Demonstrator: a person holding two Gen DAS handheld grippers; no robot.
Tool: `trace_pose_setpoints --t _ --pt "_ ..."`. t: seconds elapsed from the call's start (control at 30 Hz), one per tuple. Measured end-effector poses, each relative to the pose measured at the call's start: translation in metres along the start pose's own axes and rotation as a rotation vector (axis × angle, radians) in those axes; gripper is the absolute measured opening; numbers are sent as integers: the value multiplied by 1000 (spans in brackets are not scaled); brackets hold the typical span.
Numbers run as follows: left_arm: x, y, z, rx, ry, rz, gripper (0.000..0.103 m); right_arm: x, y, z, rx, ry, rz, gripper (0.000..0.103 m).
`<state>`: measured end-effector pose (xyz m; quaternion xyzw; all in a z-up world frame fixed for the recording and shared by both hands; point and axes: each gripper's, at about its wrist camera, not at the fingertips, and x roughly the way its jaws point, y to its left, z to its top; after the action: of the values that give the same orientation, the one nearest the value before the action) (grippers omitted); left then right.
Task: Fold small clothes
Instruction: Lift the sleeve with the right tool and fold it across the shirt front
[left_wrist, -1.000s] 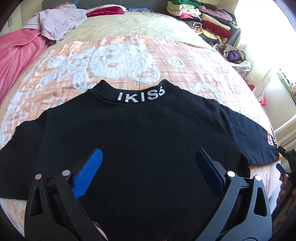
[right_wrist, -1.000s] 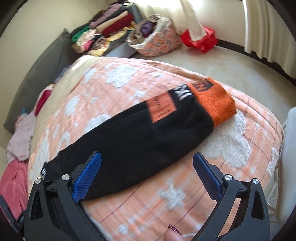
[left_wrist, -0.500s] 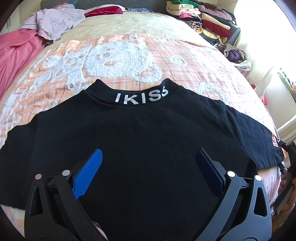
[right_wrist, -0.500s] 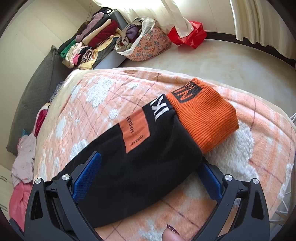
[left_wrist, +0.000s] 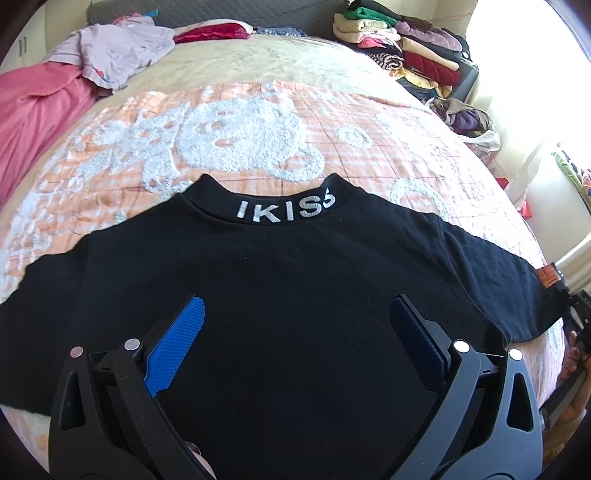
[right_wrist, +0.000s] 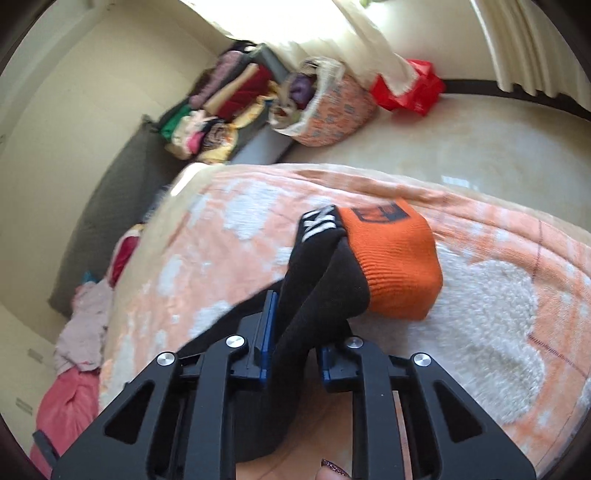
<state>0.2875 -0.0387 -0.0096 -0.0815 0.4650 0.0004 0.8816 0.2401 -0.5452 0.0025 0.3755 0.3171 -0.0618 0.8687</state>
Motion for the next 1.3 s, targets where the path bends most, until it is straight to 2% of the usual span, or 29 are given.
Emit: trace_pose_setpoints --t 0.27,0.73,0.97,1.3 --pt "-26 2 -1 1 -34 -25 95 -25 52 -6 -88 -8 102 12" --pt "-60 30 -7 -20 -66 -43 95 -53 162 -39 -256 46 291 12" --pt "-74 56 -12 -61 -76 -37 95 -51 218 -73 -367 90 341 12" --pt "-82 90 -22 -136 -62 -65 95 -23 267 -136 -458 207 365 12"
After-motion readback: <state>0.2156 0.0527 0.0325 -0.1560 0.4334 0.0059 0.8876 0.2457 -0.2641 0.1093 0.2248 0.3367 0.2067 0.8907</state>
